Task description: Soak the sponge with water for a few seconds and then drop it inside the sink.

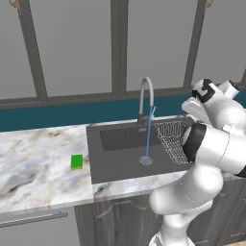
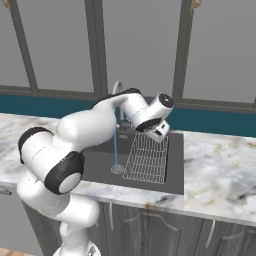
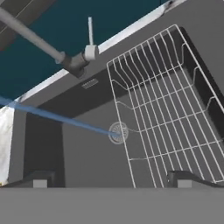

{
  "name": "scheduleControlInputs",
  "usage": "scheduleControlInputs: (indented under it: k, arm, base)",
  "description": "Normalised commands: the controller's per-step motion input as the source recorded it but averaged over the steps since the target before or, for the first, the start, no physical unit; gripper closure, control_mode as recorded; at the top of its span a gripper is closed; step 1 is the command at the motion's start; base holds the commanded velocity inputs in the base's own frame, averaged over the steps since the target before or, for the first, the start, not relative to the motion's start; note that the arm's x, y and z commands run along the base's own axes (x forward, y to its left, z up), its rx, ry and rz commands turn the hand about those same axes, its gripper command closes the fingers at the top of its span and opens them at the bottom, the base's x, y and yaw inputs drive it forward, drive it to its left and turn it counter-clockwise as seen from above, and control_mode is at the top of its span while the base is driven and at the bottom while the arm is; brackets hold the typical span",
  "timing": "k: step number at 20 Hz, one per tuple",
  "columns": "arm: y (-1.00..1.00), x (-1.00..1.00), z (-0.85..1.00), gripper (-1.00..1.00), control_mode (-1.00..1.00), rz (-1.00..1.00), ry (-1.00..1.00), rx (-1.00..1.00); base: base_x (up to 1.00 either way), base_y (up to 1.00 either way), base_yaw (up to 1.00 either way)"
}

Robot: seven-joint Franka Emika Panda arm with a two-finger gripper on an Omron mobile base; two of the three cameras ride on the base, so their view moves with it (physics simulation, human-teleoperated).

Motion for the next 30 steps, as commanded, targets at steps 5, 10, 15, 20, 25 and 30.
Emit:
scheduleControlInputs:
  k: [5, 10, 15, 20, 25, 30]
  arm:
    - [0.46, -0.54, 0.02, -1.0, -1.0, 0.13, 0.09, -0.05]
    - [0.58, -0.32, -0.07, -1.0, -1.0, 0.08, 0.0, -0.06]
    - [0.5, -0.28, -0.15, -1.0, -1.0, 0.09, -0.07, -0.01]
    - [0.48, -0.18, -0.01, -1.0, -1.0, 0.09, -0.01, 0.0]
    - [0.48, -0.07, 0.0, -1.0, -1.0, 0.11, 0.0, 0.0]
    - [0.53, 0.0, 0.0, -1.0, -1.0, 0.1, 0.05, 0.0]
  base:
    - [0.0, 0.0, 0.0]
    - [0.0, 0.0, 0.0]
    - [0.0, 0.0, 0.0]
    - [0.0, 0.0, 0.0]
    - [0.0, 0.0, 0.0]
    - [0.0, 0.0, 0.0]
